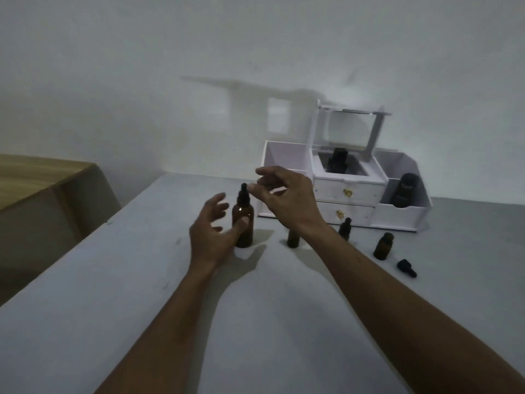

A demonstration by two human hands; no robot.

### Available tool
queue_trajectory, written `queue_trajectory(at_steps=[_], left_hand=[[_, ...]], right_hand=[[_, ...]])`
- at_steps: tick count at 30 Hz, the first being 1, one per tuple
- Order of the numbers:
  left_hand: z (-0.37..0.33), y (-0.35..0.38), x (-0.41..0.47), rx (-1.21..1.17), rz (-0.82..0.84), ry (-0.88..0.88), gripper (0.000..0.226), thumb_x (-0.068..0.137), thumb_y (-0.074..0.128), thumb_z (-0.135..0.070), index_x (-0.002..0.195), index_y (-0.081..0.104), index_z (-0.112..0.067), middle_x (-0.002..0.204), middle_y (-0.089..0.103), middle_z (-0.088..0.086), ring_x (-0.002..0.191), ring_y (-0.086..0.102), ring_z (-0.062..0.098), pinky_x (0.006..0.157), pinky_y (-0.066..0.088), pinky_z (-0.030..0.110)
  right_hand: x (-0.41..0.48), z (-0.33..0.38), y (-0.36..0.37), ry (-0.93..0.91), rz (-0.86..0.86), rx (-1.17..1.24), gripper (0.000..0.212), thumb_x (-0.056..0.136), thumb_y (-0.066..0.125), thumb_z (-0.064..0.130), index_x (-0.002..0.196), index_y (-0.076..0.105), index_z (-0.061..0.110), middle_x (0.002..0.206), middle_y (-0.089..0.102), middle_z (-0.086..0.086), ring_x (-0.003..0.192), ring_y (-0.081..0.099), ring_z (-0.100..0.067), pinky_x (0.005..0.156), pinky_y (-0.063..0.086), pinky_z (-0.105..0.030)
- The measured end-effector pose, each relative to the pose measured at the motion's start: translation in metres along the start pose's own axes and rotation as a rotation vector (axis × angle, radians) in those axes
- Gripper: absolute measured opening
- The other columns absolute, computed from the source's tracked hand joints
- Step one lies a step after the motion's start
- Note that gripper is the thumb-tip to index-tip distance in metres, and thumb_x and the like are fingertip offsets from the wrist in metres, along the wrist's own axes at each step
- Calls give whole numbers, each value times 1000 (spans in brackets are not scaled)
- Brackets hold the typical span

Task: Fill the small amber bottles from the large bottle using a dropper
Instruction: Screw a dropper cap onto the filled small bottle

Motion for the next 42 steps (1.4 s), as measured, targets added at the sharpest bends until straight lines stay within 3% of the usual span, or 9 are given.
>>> queue_trajectory(at_steps=[7, 12, 15, 19, 24, 30, 35, 38, 42], left_hand=[[-62, 7, -37, -68, -145, 155, 21, 83, 72, -16, 101, 64, -23, 81, 66, -7, 73, 64, 5, 67, 51, 17], [-91, 81, -72, -145, 225, 118, 12, 83, 71, -10, 87, 70, -20, 81, 70, -7, 75, 68, 5, 73, 56, 20], [-96, 131, -94, -131, 466, 20, 12, 84, 71, -19, 95, 70, -23, 90, 71, -6, 80, 68, 8, 77, 59, 29], [-98, 187, -118, -74, 617, -82, 35, 85, 71, -26, 118, 62, -28, 116, 66, -8, 96, 62, 2, 81, 50, 17], [-95, 230, -126, -60, 563, -161, 62, 82, 74, -27, 138, 48, -21, 138, 53, -2, 117, 54, 12, 92, 44, 24], [-93, 255, -117, -79, 530, -162, 70, 81, 75, -18, 143, 42, -13, 143, 49, 3, 126, 51, 17, 97, 39, 23], [-88, 264, -107, -79, 502, -189, 65, 81, 76, -19, 139, 47, -13, 136, 55, 1, 120, 55, 15, 98, 45, 26], [-87, 266, -105, -66, 494, -156, 46, 81, 76, -21, 124, 61, -15, 119, 65, -6, 109, 62, 10, 90, 48, 18], [-89, 265, -101, -44, 492, -133, 42, 84, 73, -17, 124, 63, -15, 120, 68, -2, 109, 64, 12, 102, 47, 33]], right_hand=[[-49, -27, -121, 11, -55, -157, 16, 84, 76, 25, 97, 74, 16, 86, 73, 9, 78, 69, -3, 72, 56, -14], [-95, -77, -204, 152, -143, -307, 10, 82, 77, 20, 91, 75, 16, 80, 71, 11, 74, 66, 5, 69, 54, -10], [-121, -108, -236, 271, -200, -353, 15, 77, 81, 17, 91, 76, 16, 80, 73, 8, 69, 68, -1, 71, 58, -22], [-148, -148, -234, 499, -62, -347, 42, 70, 86, 35, 106, 68, 21, 92, 70, 5, 81, 67, -7, 73, 55, -18], [-152, -170, -213, 605, 12, -369, 53, 66, 86, 45, 110, 59, 31, 96, 66, 10, 84, 64, -9, 75, 55, -23], [-136, -169, -222, 571, -113, -361, 31, 70, 85, 23, 98, 71, 20, 85, 74, 4, 73, 67, -5, 77, 58, -27], [-108, -149, -242, 545, -373, 30, 24, 72, 81, 1, 92, 73, 8, 88, 72, -8, 77, 71, -24, 71, 61, -31], [-102, -145, -235, 505, -373, 130, 25, 75, 81, 6, 99, 74, 9, 91, 73, -7, 82, 71, -20, 73, 60, -29], [-105, -151, -224, 470, -327, 101, 24, 83, 76, 14, 106, 74, 12, 93, 73, -1, 82, 71, -15, 74, 62, -29]])
Point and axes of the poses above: each hand's wrist, its own x-axis towards the middle knuckle, its own y-axis out of the palm, z = x × y, the point moved 7 cm from there along x, towards the middle knuckle
